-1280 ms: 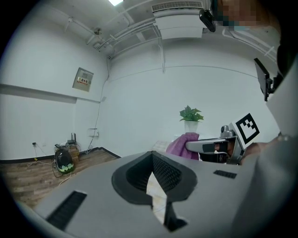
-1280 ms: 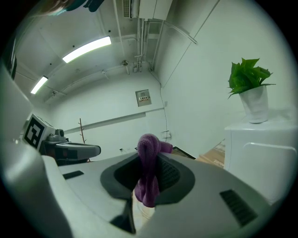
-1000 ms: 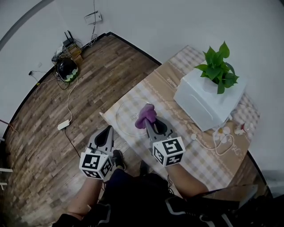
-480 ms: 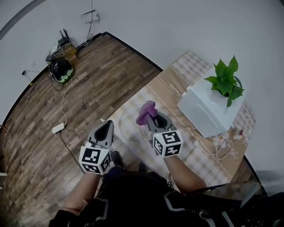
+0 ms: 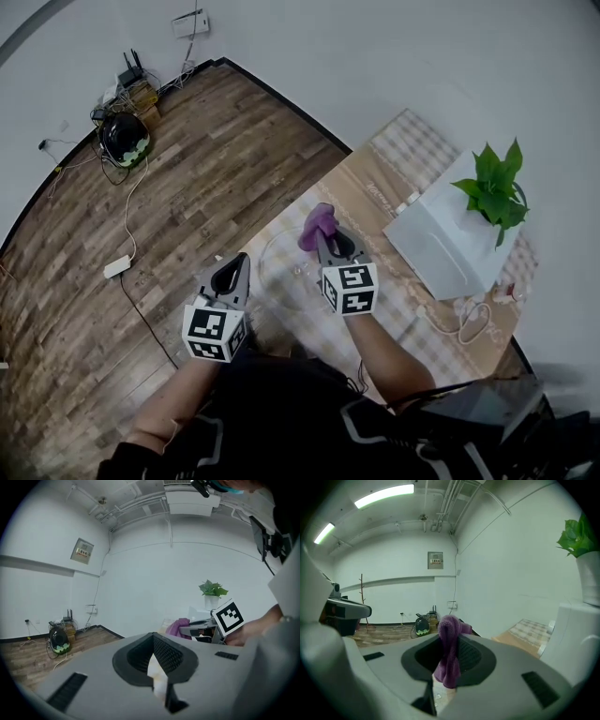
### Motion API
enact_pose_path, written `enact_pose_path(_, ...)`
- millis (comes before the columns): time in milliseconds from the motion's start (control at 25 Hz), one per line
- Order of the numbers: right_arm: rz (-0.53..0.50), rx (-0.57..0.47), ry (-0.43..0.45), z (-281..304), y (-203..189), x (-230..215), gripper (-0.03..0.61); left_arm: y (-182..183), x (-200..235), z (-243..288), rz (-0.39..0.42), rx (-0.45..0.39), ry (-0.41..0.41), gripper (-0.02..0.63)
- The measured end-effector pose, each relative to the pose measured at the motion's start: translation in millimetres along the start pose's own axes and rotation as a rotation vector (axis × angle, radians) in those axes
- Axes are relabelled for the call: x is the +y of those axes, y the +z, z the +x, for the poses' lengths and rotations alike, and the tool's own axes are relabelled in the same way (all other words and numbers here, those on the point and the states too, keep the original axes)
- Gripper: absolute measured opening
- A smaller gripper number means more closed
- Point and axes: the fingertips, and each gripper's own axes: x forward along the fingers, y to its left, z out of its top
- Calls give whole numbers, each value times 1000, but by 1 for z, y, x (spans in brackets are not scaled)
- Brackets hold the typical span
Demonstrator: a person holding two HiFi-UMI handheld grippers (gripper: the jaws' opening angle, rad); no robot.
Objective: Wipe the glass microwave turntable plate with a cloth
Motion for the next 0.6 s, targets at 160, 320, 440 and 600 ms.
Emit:
enact_pose_path(160,-2,25,-32,20,-13,-8,71,-16,14,15,-11,25,6,6)
enact_pose_path(320,-11,68,-56,37,-32,-10,71,-31,28,27,-25,56,5,6)
enact_pose_path(440,-31,103,-68,52,-48,-15,71,-43,34,37,-28,81,-1,6)
enact_pose_path(600,-34,175,-88,72,-76,-17,71,-51,45,39,-12,92,16,6)
